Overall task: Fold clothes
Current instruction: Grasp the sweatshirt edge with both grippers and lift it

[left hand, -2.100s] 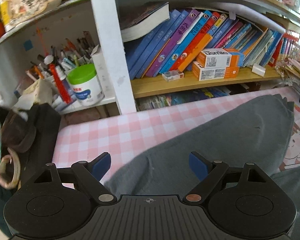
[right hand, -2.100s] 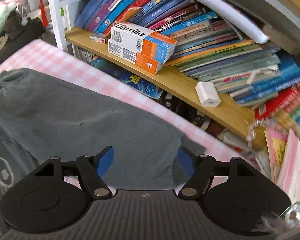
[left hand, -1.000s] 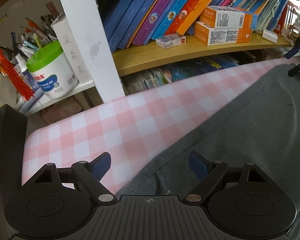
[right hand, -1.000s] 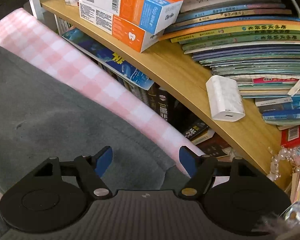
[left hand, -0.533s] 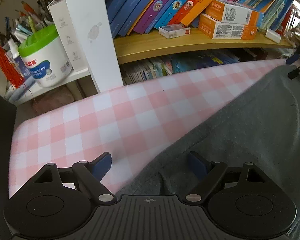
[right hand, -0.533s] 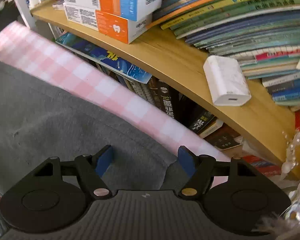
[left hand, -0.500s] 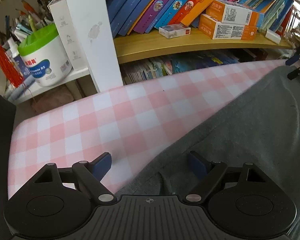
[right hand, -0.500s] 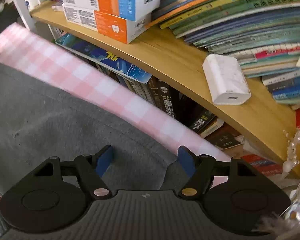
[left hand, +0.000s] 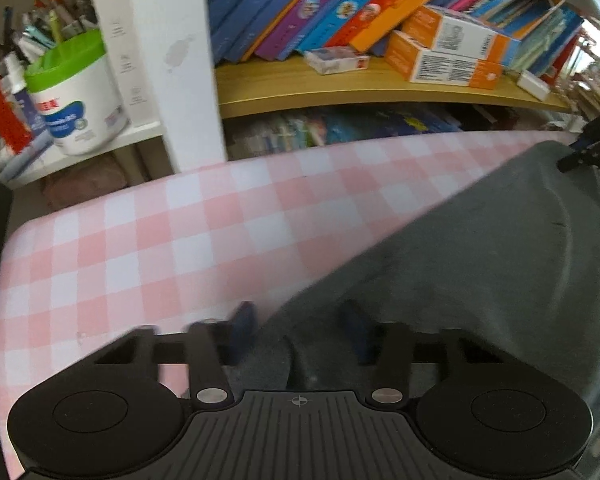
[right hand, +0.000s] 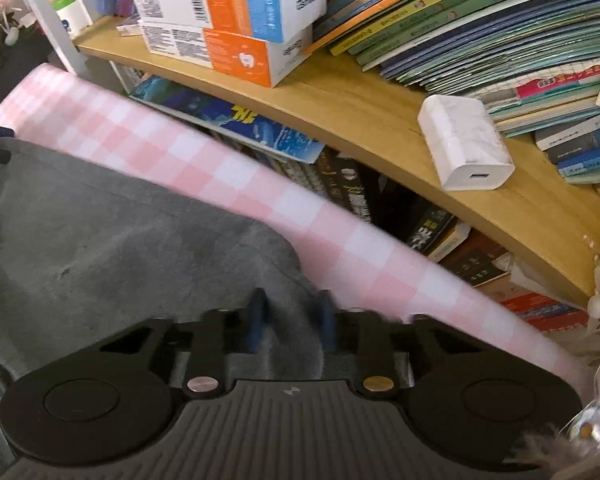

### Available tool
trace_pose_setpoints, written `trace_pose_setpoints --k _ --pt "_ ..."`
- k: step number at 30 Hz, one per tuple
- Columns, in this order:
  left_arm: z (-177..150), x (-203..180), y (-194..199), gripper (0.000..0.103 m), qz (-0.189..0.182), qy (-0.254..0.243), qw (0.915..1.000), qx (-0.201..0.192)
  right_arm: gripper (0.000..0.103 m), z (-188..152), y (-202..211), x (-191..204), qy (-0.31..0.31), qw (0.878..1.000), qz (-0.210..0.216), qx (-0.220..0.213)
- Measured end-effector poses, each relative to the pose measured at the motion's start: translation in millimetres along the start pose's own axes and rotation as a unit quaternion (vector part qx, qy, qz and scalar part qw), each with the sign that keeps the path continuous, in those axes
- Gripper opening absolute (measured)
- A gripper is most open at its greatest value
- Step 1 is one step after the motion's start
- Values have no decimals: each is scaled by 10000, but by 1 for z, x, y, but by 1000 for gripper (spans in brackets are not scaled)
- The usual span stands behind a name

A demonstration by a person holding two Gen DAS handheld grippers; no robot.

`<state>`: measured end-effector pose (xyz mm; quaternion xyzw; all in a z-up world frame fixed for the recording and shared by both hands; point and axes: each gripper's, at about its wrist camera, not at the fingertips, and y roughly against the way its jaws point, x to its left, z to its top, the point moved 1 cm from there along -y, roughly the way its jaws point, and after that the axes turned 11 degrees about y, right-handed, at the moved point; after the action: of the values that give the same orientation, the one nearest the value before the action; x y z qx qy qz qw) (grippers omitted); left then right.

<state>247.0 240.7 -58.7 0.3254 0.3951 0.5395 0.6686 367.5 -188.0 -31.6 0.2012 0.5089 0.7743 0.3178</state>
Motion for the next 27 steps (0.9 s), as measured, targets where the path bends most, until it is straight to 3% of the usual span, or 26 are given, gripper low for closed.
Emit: trace_pose_setpoints --k 3,20,27 --pt "-1 -2 4 14 -34 -39 10000 66 14 -3 4 10 85 9999 -100 12" --pt "-40 -45 105 11 -239 -455 9948 -874 12 -56 104 81 488 9909 -967 -798" --pt "-75 -63 147 11 -262 -404 9911 -1241 12 -95 141 137 1083 9729 -1716 -1106"
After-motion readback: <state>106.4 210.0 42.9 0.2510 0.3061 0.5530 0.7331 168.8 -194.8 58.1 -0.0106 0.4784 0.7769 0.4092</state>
